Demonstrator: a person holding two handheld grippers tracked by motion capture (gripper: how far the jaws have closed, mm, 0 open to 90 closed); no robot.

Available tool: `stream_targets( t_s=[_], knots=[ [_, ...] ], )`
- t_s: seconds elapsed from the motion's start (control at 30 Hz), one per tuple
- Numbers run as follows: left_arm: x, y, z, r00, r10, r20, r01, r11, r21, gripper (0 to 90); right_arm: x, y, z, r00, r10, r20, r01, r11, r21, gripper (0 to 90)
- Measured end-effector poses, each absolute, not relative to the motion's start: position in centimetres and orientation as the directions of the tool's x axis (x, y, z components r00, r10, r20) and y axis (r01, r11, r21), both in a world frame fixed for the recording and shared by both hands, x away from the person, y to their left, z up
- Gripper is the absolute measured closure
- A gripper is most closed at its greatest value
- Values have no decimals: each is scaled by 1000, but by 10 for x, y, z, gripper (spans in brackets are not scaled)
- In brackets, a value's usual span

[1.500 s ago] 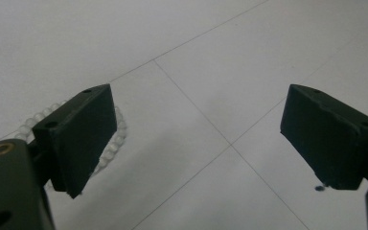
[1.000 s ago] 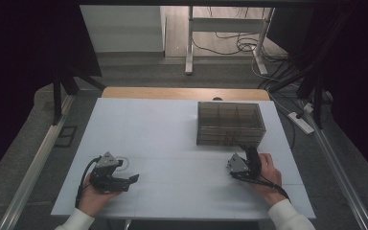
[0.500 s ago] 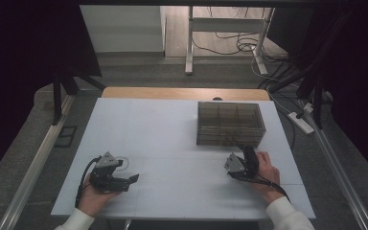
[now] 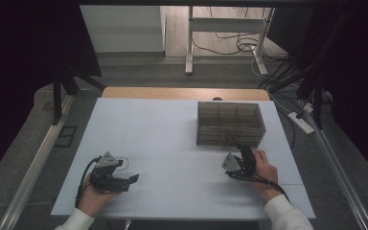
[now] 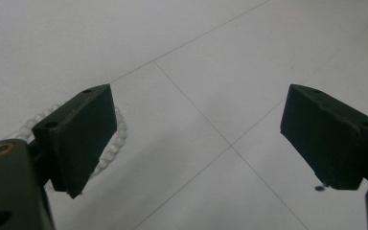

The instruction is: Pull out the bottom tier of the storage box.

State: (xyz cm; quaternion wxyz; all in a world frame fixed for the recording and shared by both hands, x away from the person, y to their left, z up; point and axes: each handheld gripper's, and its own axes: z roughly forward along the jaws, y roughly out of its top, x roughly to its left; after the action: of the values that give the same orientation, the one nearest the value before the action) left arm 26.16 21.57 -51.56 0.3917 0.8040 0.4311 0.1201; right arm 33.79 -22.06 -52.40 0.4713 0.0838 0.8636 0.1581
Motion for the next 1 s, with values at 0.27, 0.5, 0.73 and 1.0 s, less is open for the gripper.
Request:
stream_targets(
  t_s=[0.27,0.5,0.73,1.0],
  knots=[
    [262,215,-516,600,787,-144,599,-322,733,119,341,-220,-527,-536,288,-793,-4,939,344,388],
    [262,215,-516,600,787,-145,600,-323,732,119,343,-219,-529,-529,288,-799,-1,940,340,404],
    [262,215,-516,600,787,-145,600,-323,732,119,345,-217,-533,-524,270,-808,-2,948,318,416],
    [262,216,-516,600,786,-146,600,-322,732,119,348,-216,-536,-513,253,-820,-3,955,296,428]
  ],
)
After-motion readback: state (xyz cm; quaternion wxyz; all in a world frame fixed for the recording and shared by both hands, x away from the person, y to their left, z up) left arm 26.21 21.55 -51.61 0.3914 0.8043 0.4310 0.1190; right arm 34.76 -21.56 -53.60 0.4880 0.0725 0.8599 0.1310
